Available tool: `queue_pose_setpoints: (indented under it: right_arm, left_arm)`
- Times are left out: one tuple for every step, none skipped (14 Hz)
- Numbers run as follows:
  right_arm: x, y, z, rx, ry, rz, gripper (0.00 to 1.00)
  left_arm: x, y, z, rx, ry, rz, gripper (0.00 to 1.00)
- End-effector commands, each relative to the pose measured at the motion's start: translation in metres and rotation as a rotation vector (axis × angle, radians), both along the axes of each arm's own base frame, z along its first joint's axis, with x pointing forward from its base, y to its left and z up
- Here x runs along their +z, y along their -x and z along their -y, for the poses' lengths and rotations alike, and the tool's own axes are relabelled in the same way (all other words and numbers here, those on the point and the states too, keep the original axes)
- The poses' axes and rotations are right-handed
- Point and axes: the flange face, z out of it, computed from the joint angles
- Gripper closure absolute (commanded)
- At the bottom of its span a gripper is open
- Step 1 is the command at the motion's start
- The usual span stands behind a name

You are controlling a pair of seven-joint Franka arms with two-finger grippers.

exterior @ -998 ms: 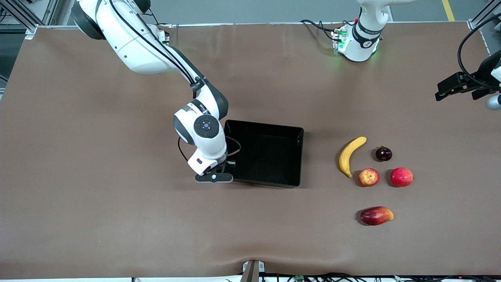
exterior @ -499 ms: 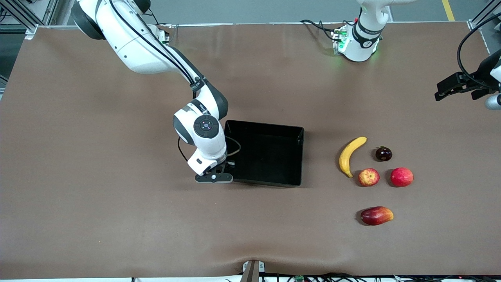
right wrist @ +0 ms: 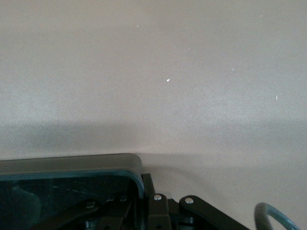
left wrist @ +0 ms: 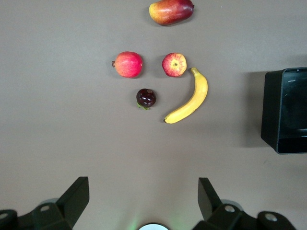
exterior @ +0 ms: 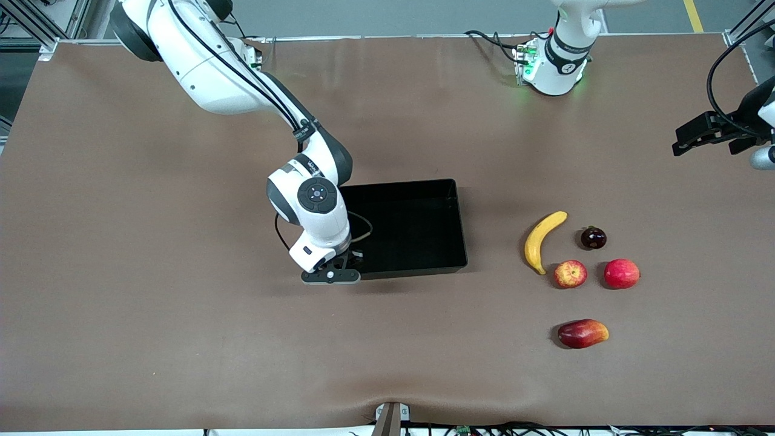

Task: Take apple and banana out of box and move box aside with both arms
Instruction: 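Grasp the box rim with the right gripper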

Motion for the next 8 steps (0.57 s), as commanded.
queue_pose_setpoints:
  right_arm:
    - [0.004,-0.004,0.005,0.002,0.010,-0.002,1.00]
    - [0.008,-0.004,0.006,-0.002,0.008,-0.001,1.00]
    - [0.015,-0.007,0.009,-0.011,0.003,0.000,1.00]
    - [0.017,-0.007,0.011,-0.024,0.001,-0.014,1.00]
    - [0.019,-0.007,0.016,-0.042,0.004,-0.039,1.00]
    - [0.032,-0.010,0.022,-0.060,0.000,-0.042,1.00]
    - [0.037,-0.012,0.027,-0.071,-0.003,-0.045,1.00]
    - [0.045,-0.014,0.032,-0.080,0.001,-0.052,1.00]
  left_arm:
    - [0.003,0.001,0.001,-0.010,0.016,0.009,0.00]
    - [0.003,0.001,0.002,-0.011,0.016,0.009,0.00]
    - [0.003,0.001,0.002,-0.011,0.016,0.009,0.00]
    - [0.003,0.001,0.002,-0.013,0.017,0.009,0.00]
    - [0.003,0.001,0.001,-0.011,0.017,0.009,0.00]
    - [0.003,0.001,0.001,-0.013,0.017,0.009,0.00]
    - [0.003,0.001,0.001,-0.013,0.017,0.009,0.00]
    - [0.003,0.001,0.001,-0.013,0.017,0.009,0.00]
